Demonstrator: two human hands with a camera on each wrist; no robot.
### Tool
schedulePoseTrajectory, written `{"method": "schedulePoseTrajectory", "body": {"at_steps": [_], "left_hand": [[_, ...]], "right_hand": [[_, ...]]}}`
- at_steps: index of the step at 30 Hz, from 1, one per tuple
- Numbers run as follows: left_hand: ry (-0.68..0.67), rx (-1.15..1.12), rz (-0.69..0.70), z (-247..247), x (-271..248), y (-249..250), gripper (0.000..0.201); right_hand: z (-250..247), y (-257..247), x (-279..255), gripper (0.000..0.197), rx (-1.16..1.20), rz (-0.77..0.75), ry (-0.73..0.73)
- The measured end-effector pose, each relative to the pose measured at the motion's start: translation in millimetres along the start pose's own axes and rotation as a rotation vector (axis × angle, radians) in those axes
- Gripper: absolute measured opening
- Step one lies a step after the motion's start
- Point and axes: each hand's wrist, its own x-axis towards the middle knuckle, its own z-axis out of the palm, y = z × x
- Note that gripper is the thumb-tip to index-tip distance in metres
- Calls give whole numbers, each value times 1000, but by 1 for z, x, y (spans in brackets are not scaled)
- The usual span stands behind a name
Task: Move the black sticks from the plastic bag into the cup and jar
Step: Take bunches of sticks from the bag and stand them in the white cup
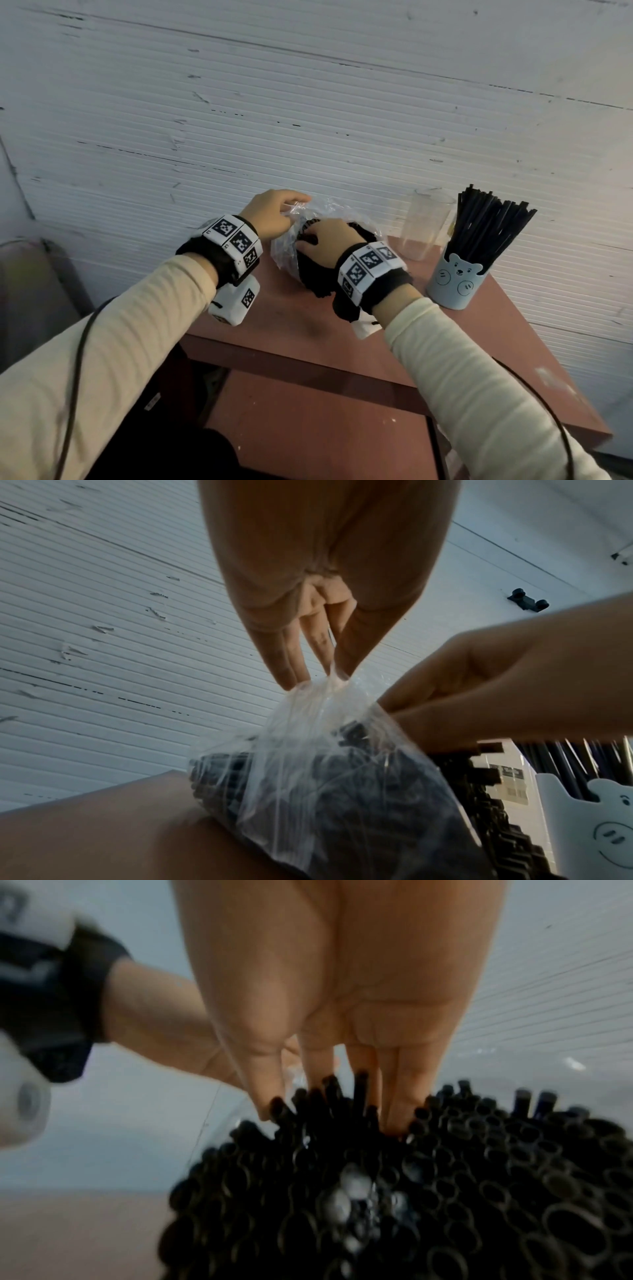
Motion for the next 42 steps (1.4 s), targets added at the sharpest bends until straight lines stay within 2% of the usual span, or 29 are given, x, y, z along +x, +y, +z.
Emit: {"method": "schedulePoseTrajectory", "body": {"at_steps": [2,8,18,23,25,28,31,36,38,40,42], "left_hand": [[4,4,-16,0,2,1,51],[-7,-8,-46,2,6,-6,48],[-31,3,12,2,4,-6,46],[-35,2,15,7,-2,-3,46],[25,106,79,12,-4,1,44],[120,168,292,19,-10,12,44],[9,186,489,30,-15,30,49],[-131,230,433,49,-4,51,64],[-171,288,411,55,1,59,55],[-168,352,378,62,2,68,35],[-150,307,338,66,5,75,15]], "right_hand": [[6,-5,5,33,-72,-17,-1],[-1,1,3,36,-72,-95,-7],[-7,38,-19,23,307,-120,249],[-22,60,-39,16,453,-107,237],[-25,66,-44,15,510,-96,236],[-29,74,-51,15,574,-80,241],[-33,81,-56,14,620,-84,225],[-40,88,-66,14,607,-89,216],[-44,89,-73,13,593,-99,220],[-48,90,-81,14,587,-106,218],[-54,92,-90,15,617,-115,228]]}}
